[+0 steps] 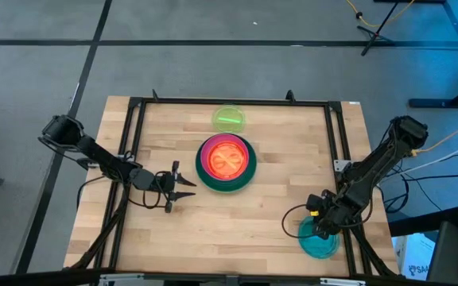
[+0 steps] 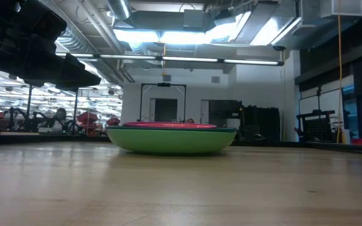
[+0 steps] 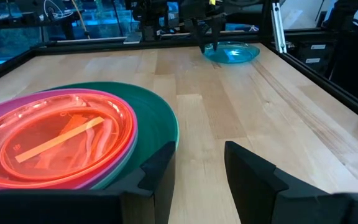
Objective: Stack plastic plates
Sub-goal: Stack the light blue plate on the orange plate
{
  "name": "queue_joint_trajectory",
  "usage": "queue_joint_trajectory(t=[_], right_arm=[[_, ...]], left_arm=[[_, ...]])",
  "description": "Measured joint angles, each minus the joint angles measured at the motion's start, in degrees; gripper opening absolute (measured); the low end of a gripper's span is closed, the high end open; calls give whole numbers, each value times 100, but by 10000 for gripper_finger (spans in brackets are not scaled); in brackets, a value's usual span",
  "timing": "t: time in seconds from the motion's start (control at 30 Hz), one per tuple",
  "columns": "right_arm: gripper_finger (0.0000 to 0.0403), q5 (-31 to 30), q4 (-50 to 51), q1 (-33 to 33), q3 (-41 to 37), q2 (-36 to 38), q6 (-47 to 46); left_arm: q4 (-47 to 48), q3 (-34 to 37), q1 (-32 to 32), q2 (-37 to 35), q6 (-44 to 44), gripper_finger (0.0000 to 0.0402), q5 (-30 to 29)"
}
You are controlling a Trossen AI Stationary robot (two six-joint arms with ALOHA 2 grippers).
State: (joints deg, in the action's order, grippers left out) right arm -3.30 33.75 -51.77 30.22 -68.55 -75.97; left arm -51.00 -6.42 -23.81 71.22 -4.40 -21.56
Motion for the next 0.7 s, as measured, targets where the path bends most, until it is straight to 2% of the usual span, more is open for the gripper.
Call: queue_joint_trajectory(t=[0.5, 0.7], right_arm=[[142, -78, 83, 4, 37, -86, 369], [142, -141, 765, 4, 361, 12, 444]], left_arm=[[0, 0, 0, 2, 0, 131, 0], [0, 0, 0, 1, 2, 131, -2]])
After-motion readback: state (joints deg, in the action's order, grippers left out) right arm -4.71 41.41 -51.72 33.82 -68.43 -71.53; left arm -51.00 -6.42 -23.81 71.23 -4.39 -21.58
